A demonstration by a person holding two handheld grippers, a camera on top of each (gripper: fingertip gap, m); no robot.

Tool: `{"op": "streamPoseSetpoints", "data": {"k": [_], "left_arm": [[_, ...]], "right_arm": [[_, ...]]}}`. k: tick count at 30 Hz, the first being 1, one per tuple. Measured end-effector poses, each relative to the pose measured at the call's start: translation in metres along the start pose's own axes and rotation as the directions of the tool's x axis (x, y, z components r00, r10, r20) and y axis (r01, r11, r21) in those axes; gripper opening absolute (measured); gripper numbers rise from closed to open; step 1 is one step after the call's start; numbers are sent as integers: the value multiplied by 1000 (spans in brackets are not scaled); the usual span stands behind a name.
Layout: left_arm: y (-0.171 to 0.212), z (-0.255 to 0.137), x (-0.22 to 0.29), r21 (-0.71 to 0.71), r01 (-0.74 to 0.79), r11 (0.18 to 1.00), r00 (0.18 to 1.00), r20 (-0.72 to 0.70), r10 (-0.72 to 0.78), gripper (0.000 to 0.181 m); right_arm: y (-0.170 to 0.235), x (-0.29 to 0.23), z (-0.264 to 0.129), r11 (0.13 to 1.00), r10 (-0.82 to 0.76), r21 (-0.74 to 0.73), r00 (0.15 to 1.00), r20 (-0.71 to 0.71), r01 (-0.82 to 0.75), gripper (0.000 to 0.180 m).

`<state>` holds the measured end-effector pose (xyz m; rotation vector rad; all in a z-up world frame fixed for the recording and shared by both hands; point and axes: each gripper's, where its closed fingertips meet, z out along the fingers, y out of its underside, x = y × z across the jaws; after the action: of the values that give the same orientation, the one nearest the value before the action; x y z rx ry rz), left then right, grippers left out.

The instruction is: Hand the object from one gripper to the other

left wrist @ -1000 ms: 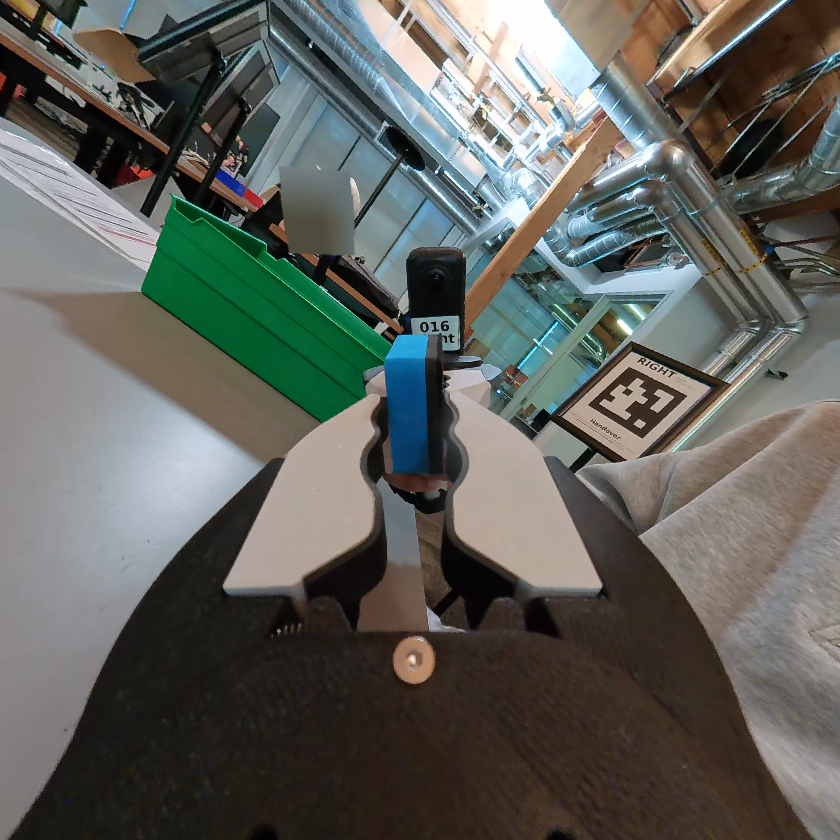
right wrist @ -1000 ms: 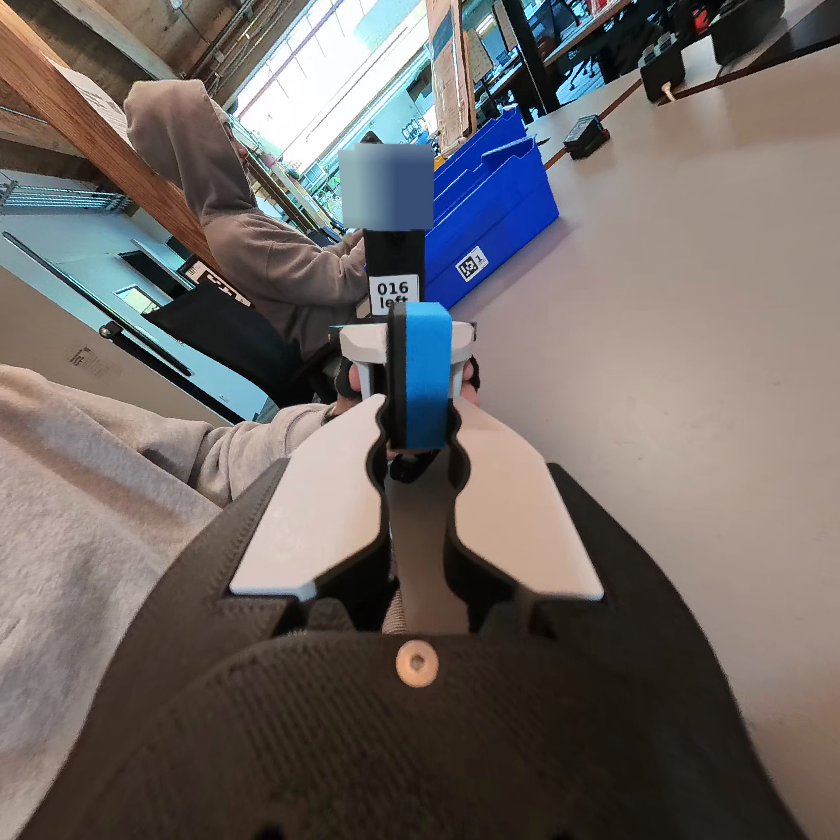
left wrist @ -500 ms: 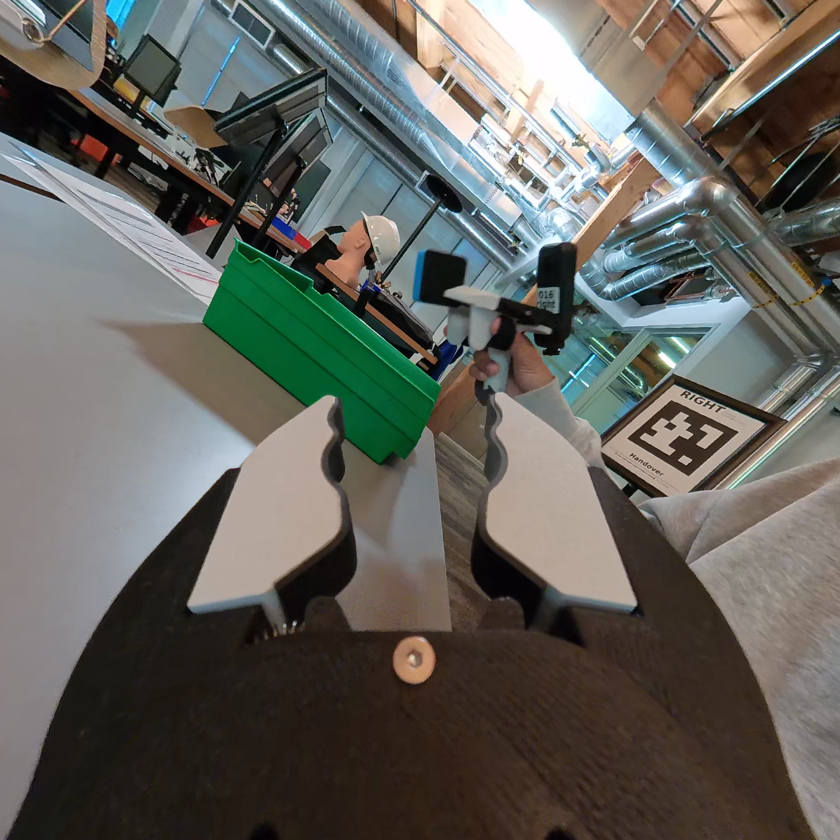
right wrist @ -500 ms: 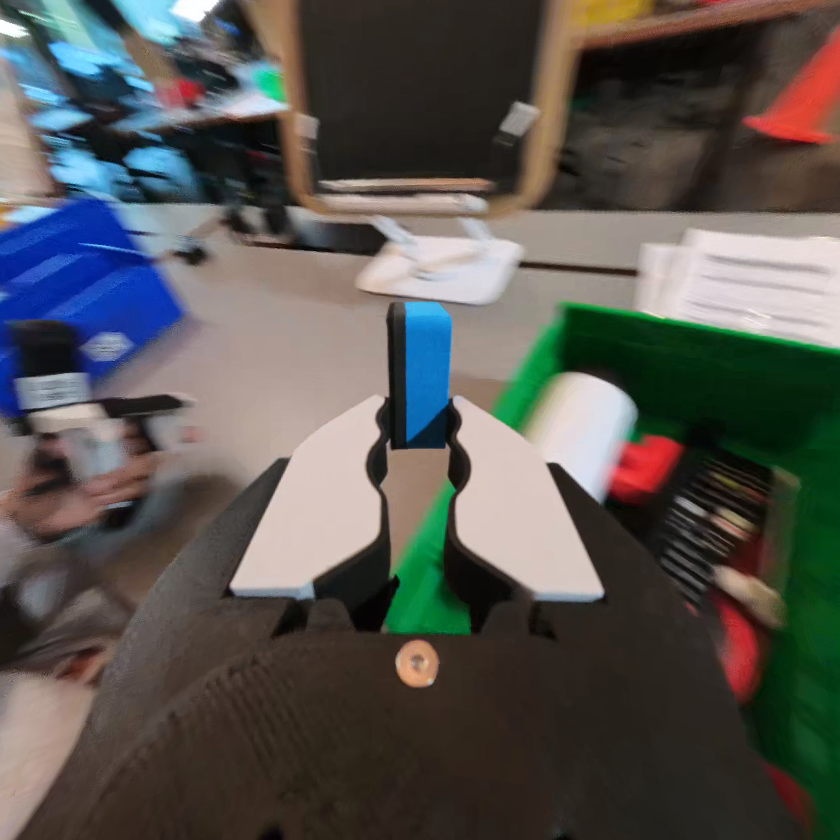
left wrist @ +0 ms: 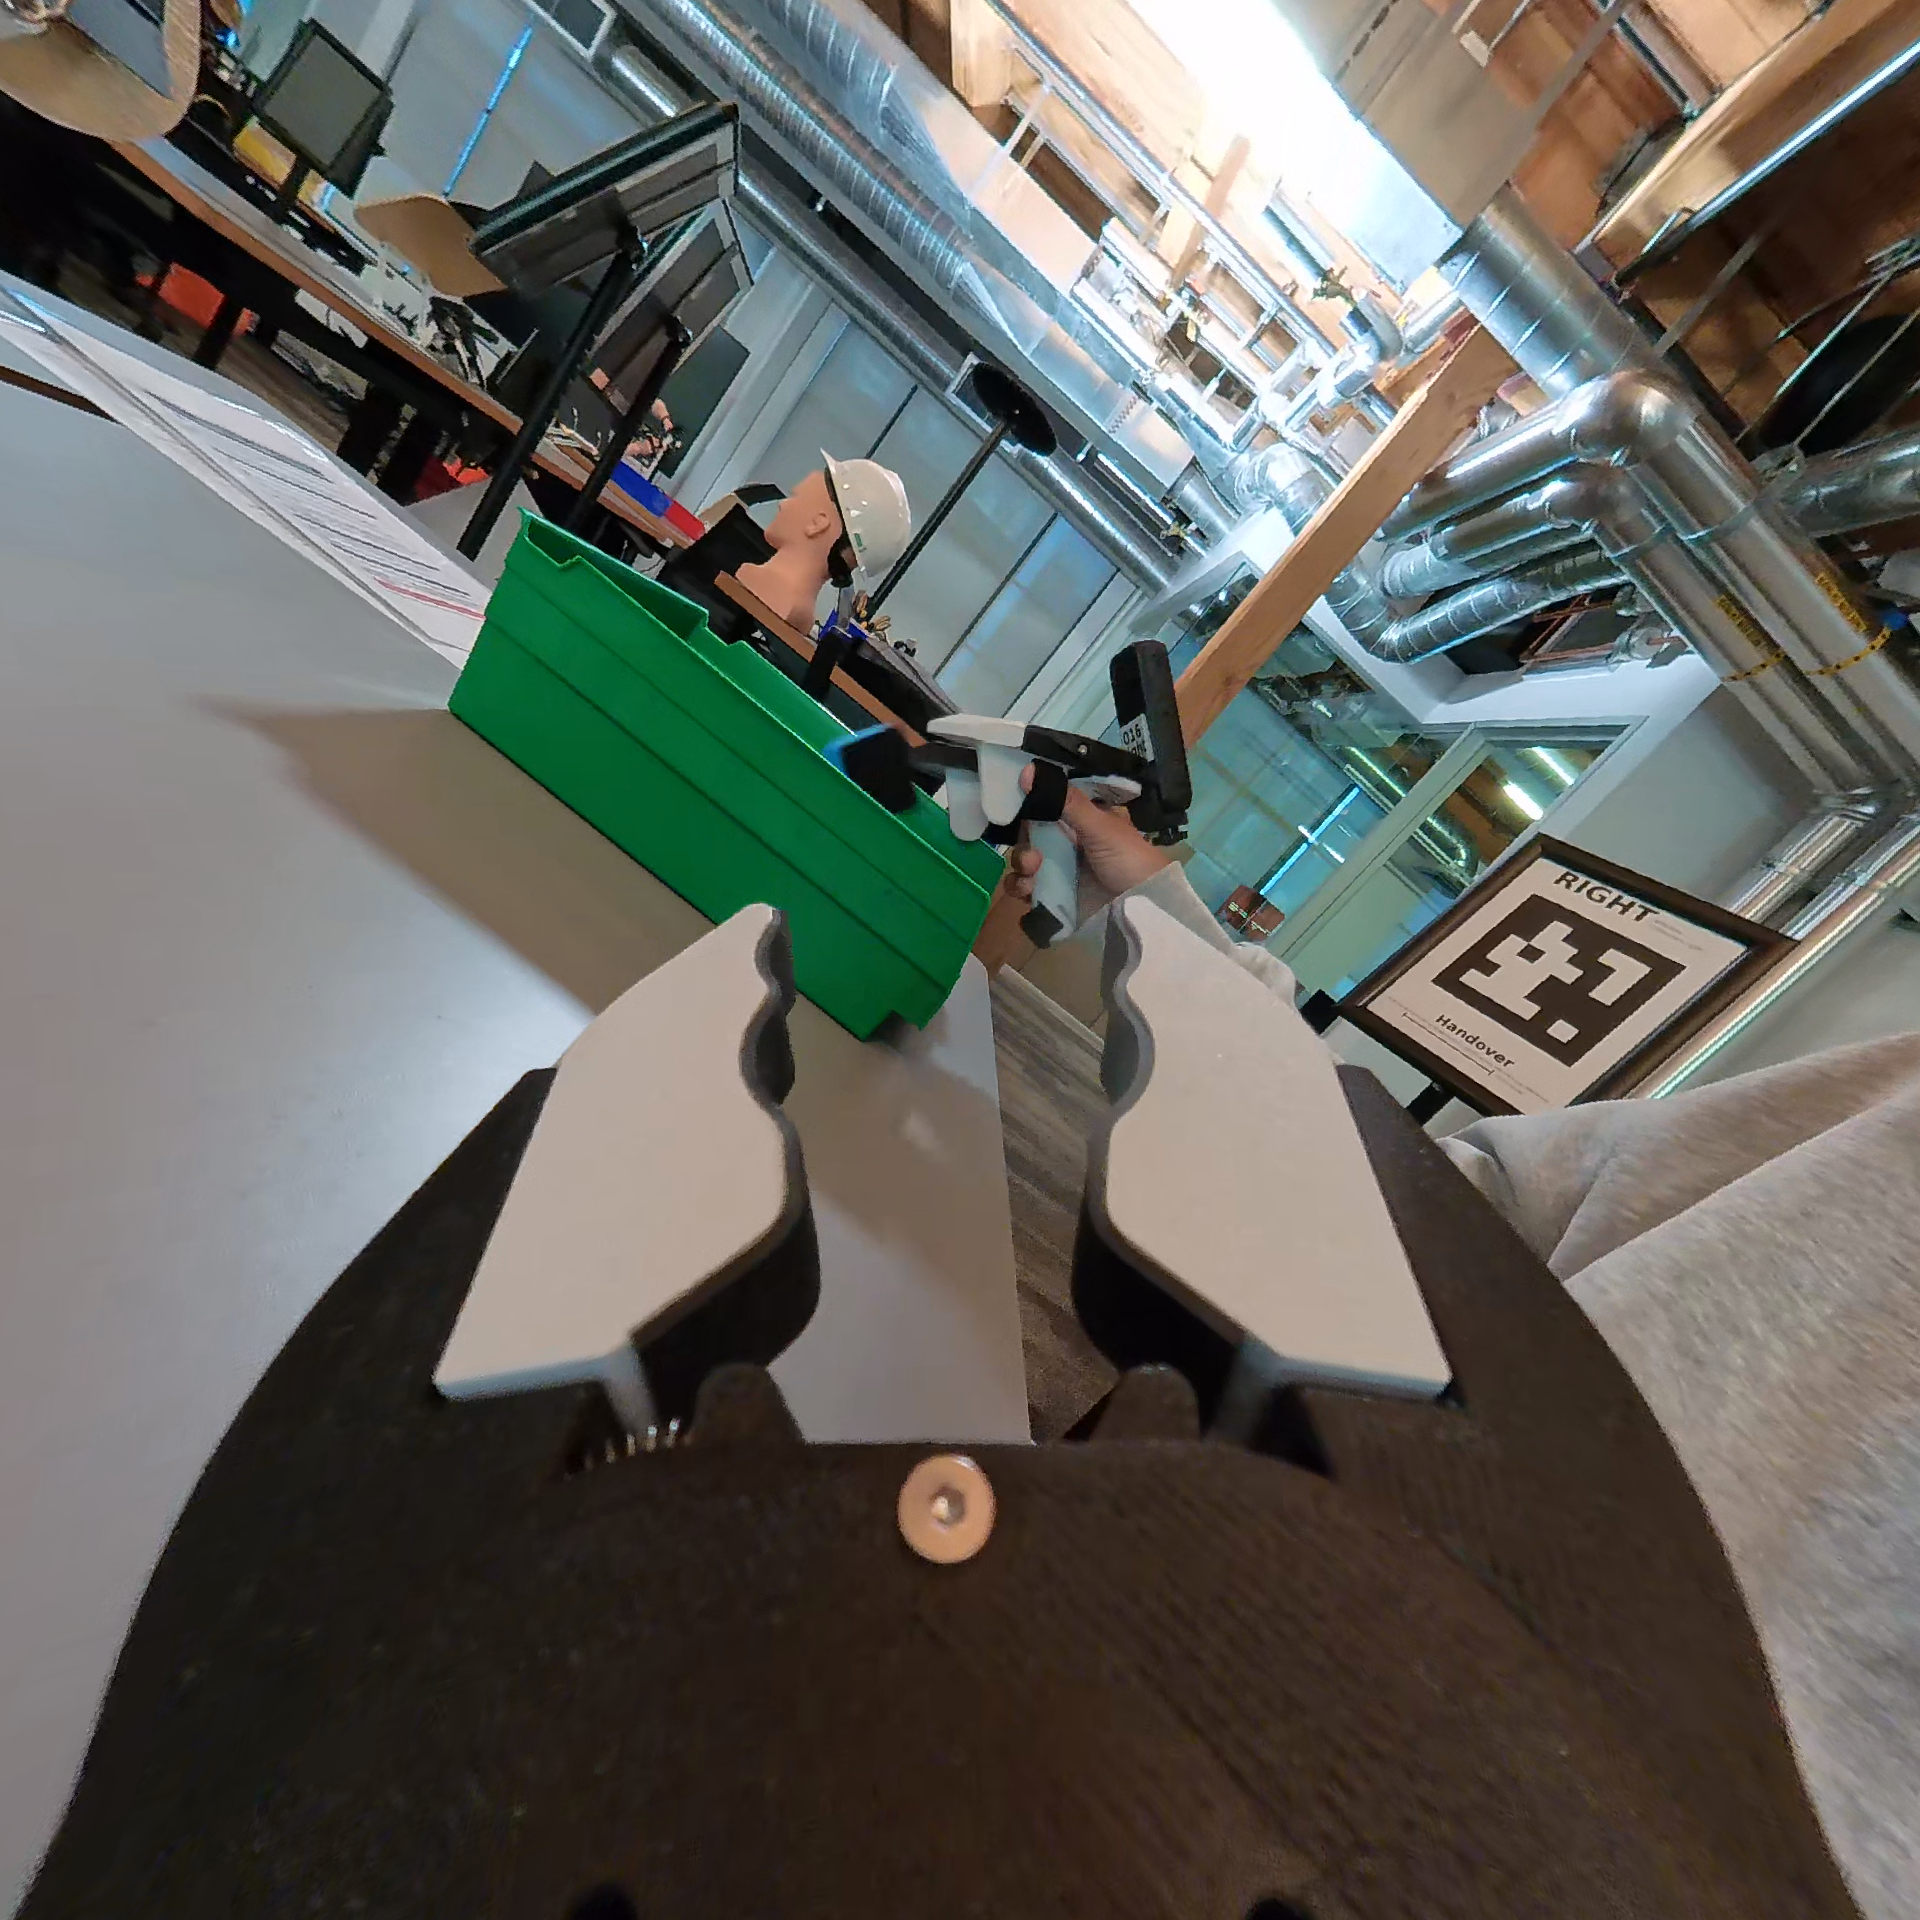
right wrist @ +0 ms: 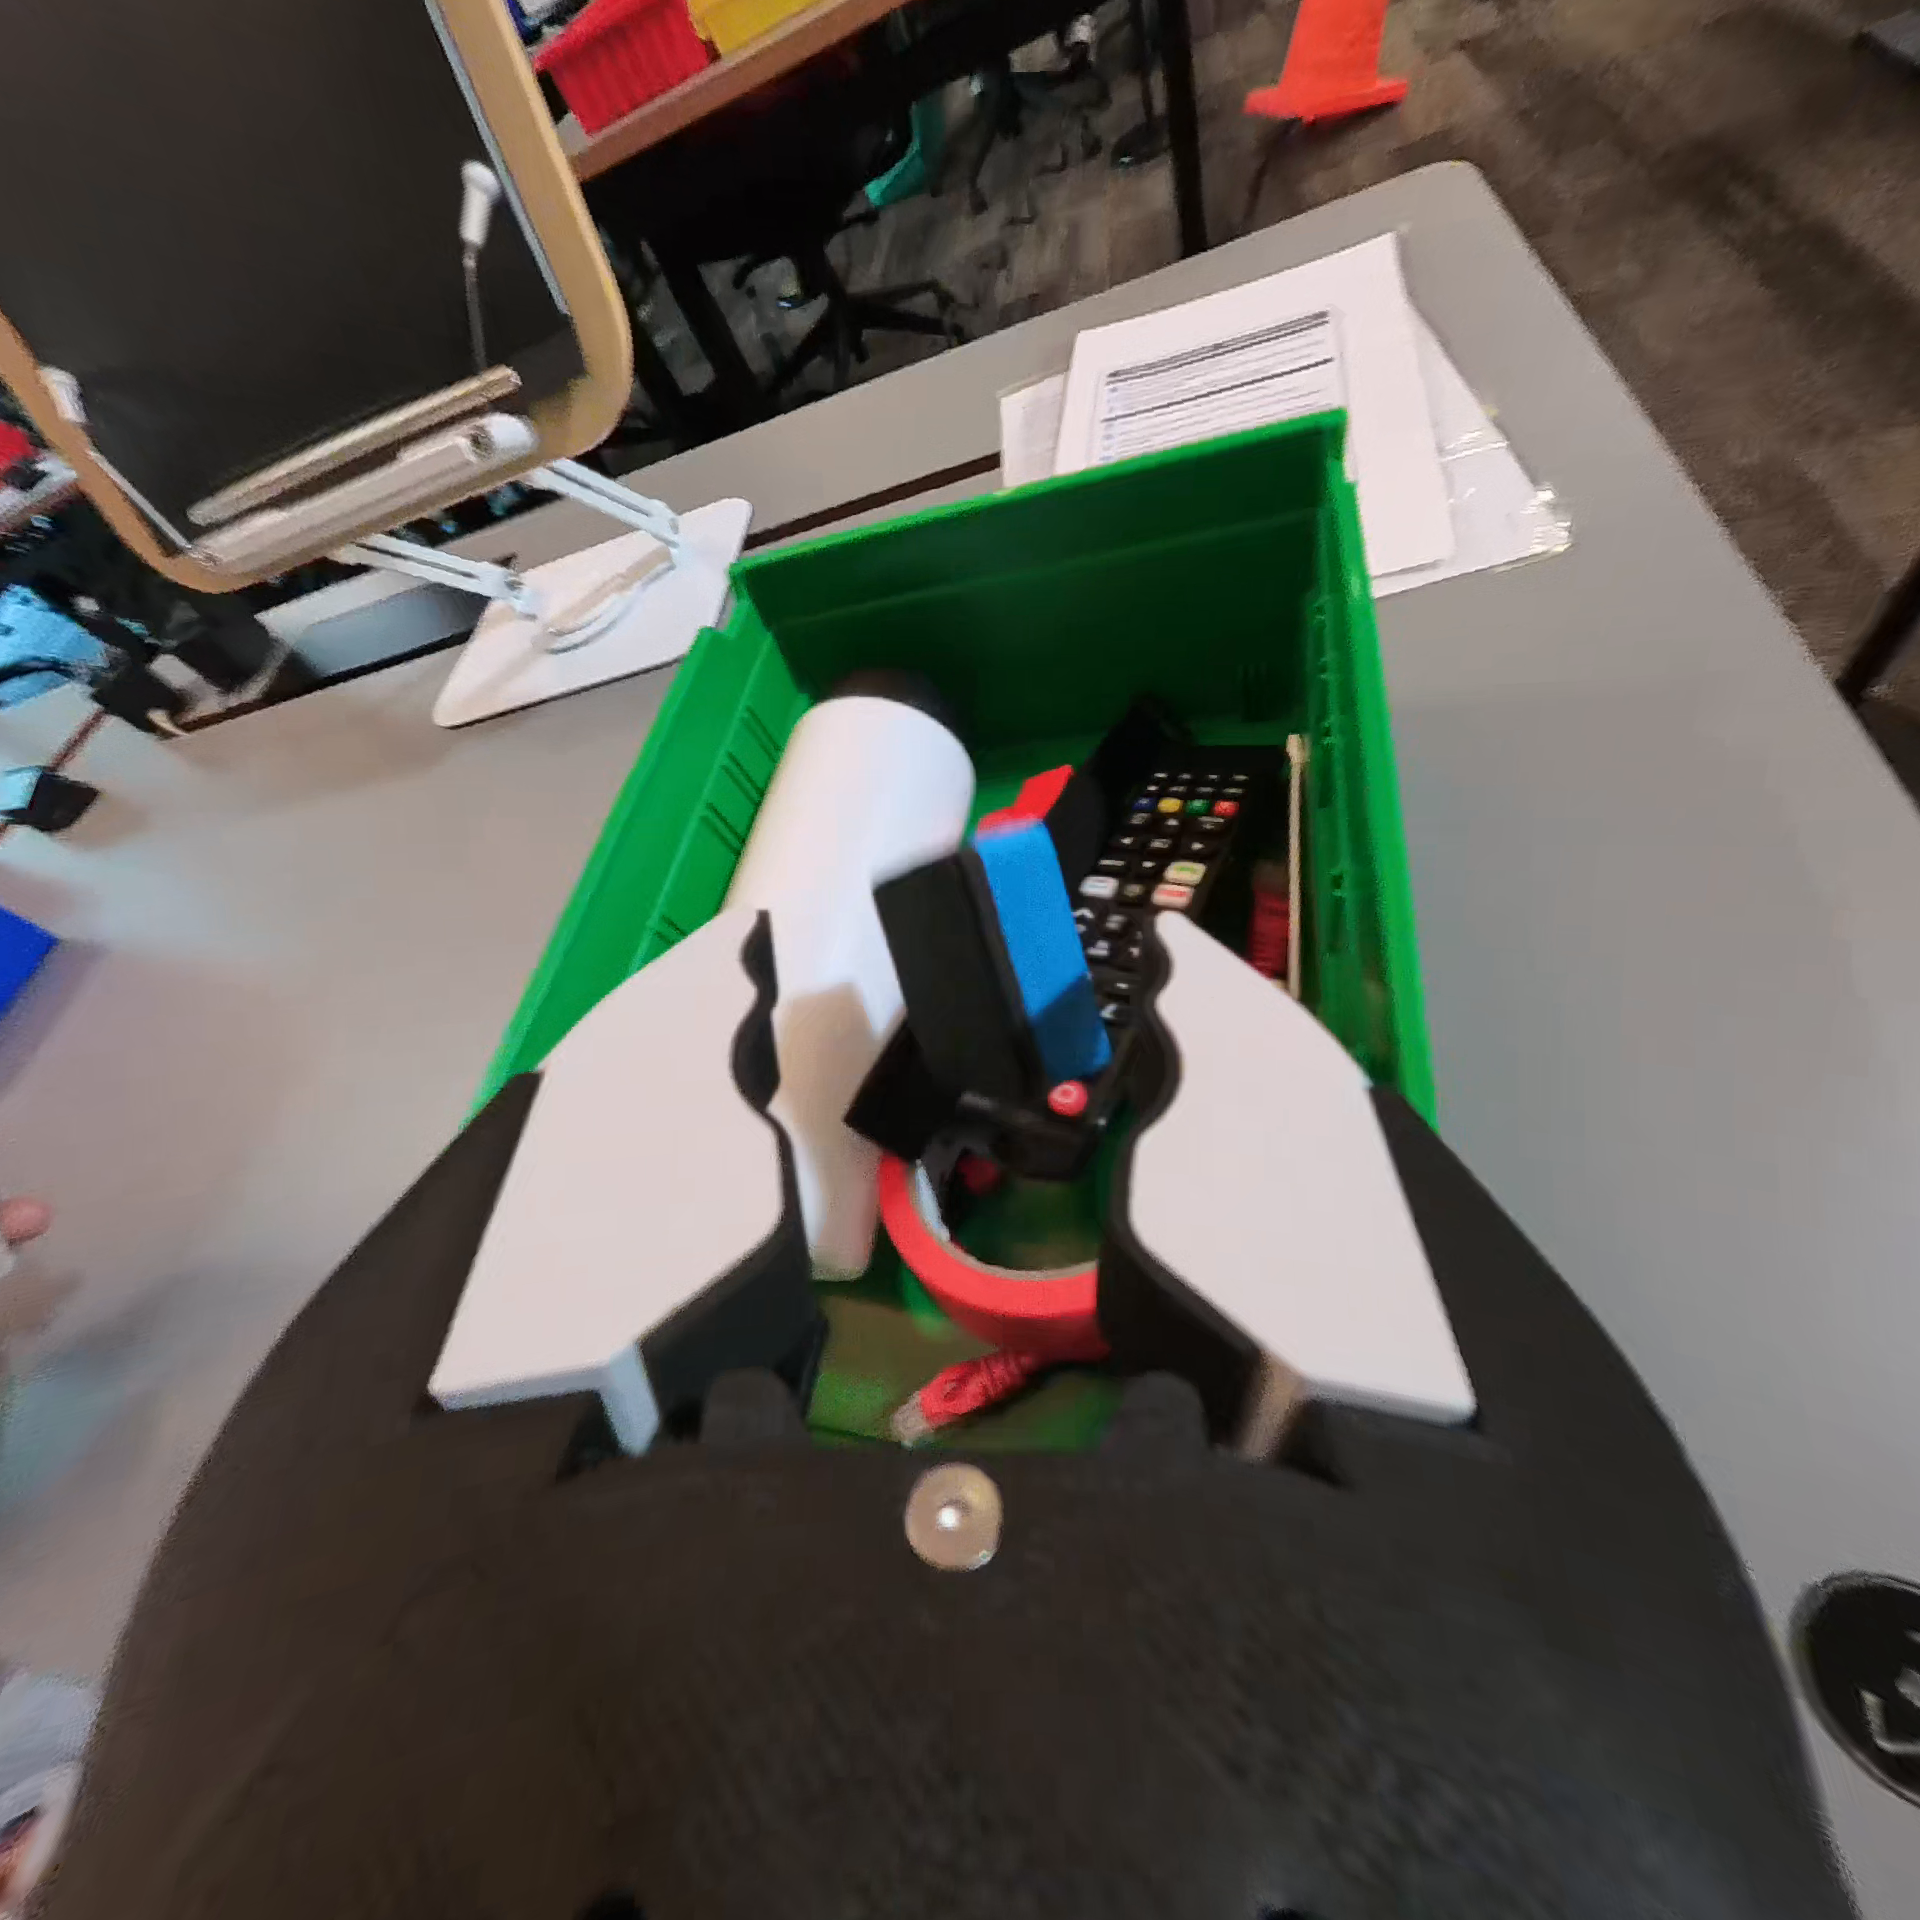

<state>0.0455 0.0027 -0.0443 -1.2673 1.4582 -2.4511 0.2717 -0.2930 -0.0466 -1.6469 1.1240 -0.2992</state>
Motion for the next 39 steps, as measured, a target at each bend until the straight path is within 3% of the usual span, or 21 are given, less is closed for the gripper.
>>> {"op": "streamPoseSetpoints", "data": {"k": [1,4,11,15,18,21,26,28,31,34,39], "left_arm": [[-1,0,0,1,-1,1000,1000,1,1,57],[-2,-1,-1,9,1,1000,1000,4,-1,57],[-3,-1,-3,17,18,1000,1000,6,-18,56],[-3,-1,-5,17,17,1000,1000,18,-17,56],[-3,-1,-7,20,20,1000,1000,23,-20,55],[-6,-3,-8,23,9,1000,999,34,-10,54],[-29,-24,-15,48,-51,998,989,143,44,50],[-50,-43,-14,66,-81,995,979,190,67,43],[-87,-81,-13,87,-103,991,958,275,76,17],[-130,-130,-11,106,-178,978,901,417,119,10],[-179,-235,-13,65,-219,974,714,690,115,13]], "right_arm": [[0,4,-1,1000,-14,5,1000,-27,14,69],[-16,5,-10,996,-30,88,998,-50,35,70],[-53,-33,-33,970,-57,239,997,48,44,60],[-62,-85,-36,959,-46,284,973,225,-21,56],[-57,-161,-34,959,-79,280,901,426,-48,51],[-26,-248,-25,963,-200,265,807,556,57,44],[77,-348,3,964,-267,198,647,714,180,39],[122,-358,19,955,-278,139,631,724,261,37],[171,-364,35,901,-347,83,592,728,425,35],[185,-366,39,831,-463,126,548,696,542,35],[196,-372,34,761,-564,199,476,675,618,34]]}}
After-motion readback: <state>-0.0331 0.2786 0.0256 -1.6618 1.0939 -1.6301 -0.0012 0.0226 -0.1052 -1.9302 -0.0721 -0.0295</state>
